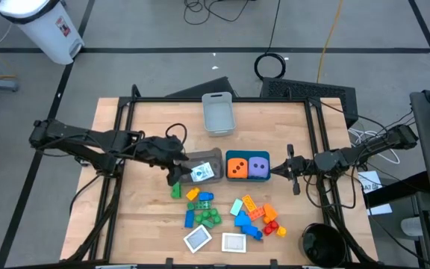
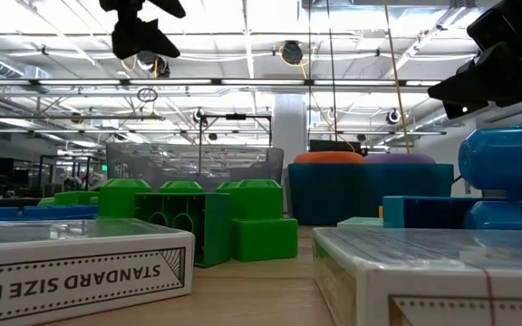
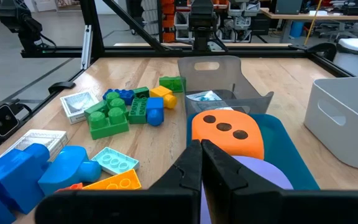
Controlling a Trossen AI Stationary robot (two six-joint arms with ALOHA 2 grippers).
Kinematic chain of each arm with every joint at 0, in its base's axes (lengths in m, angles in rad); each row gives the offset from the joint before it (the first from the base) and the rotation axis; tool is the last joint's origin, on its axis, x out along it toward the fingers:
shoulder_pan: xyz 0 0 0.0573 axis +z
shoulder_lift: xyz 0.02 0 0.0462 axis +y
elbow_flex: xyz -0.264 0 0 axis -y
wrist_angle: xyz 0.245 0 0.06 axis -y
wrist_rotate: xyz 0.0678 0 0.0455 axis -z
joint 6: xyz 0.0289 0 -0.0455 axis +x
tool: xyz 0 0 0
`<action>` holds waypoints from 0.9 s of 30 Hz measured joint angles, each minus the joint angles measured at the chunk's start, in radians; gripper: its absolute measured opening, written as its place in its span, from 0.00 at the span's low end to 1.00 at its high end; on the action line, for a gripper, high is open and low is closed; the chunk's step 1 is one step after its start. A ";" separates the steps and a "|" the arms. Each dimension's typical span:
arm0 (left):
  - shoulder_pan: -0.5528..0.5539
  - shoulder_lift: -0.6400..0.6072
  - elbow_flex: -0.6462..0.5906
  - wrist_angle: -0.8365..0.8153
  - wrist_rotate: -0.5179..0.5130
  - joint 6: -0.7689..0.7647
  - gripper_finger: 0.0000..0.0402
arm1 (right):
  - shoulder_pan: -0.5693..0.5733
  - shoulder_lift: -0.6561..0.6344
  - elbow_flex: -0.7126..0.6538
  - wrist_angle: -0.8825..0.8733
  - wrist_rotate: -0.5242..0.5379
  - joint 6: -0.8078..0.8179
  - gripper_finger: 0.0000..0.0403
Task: Pick & Place Toys
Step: Put the black deck of cards into the black bin
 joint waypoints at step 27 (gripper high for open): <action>-0.539 0.795 0.349 0.120 0.005 -0.149 0.70 | 0.000 0.014 0.000 0.097 -0.001 0.027 0.00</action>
